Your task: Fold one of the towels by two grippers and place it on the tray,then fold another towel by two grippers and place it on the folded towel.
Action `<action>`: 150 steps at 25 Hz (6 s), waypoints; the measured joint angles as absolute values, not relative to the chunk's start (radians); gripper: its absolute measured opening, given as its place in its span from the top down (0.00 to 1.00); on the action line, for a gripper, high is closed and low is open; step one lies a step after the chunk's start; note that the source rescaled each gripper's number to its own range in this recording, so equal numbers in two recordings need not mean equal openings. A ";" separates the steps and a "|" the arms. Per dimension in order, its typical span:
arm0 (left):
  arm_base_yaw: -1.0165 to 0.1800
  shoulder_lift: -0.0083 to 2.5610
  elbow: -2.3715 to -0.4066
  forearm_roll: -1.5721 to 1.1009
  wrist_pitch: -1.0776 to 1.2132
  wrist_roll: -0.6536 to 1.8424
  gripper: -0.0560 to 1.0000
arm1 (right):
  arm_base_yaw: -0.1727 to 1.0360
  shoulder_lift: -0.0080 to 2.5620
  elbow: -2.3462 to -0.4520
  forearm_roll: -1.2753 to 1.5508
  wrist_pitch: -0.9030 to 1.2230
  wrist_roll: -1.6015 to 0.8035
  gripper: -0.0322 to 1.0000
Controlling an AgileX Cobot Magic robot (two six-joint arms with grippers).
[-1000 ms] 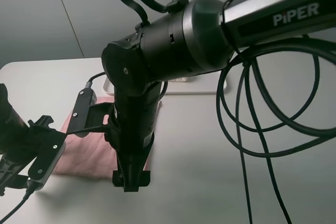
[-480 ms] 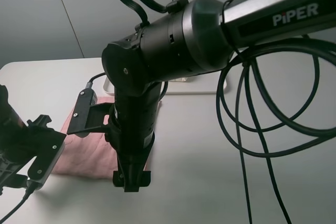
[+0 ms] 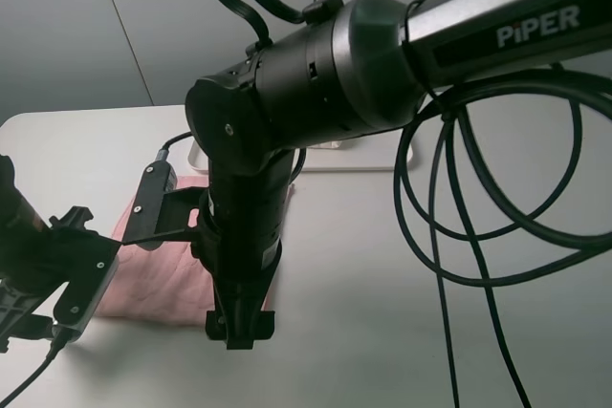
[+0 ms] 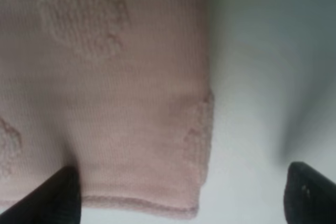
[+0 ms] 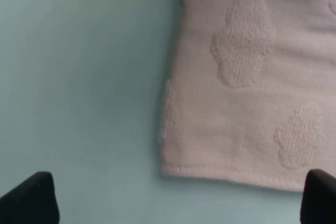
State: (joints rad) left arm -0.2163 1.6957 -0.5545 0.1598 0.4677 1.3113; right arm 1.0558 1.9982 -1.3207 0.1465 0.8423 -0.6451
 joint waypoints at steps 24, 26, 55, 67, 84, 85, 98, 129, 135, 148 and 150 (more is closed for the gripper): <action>-0.218 1.750 -0.556 0.154 0.445 1.311 0.00 | 1.064 2.090 -1.321 0.103 0.810 -0.643 0.00; -0.218 1.750 -0.556 0.154 0.445 1.311 0.00 | 1.073 2.101 -1.321 0.097 0.806 -0.641 0.00; -0.218 1.752 -0.556 0.154 0.438 1.309 0.00 | 1.085 2.181 -1.324 0.070 0.757 -0.513 0.12; -0.218 1.752 -0.556 0.140 0.424 1.309 0.01 | 1.085 2.186 -1.330 0.048 0.744 -0.507 0.96; -0.218 1.745 -0.560 0.132 0.356 1.285 0.91 | 1.085 2.186 -1.330 0.071 0.759 -0.476 0.96; -0.218 1.738 -0.558 0.129 0.362 1.275 0.91 | 1.085 2.186 -1.330 0.071 0.761 -0.476 0.96; -0.218 1.646 -0.637 -0.014 0.434 1.010 0.91 | 0.961 2.021 -1.322 0.119 0.881 -0.418 0.96; -0.218 1.757 -0.738 -0.441 0.081 0.997 0.92 | 0.780 2.024 -1.322 0.063 0.712 -0.132 0.96; -0.218 1.757 -0.738 -0.448 -0.006 0.944 0.56 | 0.774 2.037 -1.321 0.042 0.649 -0.068 0.90; -0.172 1.775 -0.852 -0.538 0.141 0.806 0.15 | 0.744 2.037 -1.321 0.023 0.623 0.079 0.00; -0.144 1.798 -0.922 -0.534 0.271 0.751 0.13 | 0.725 2.037 -1.321 0.037 0.658 0.078 0.00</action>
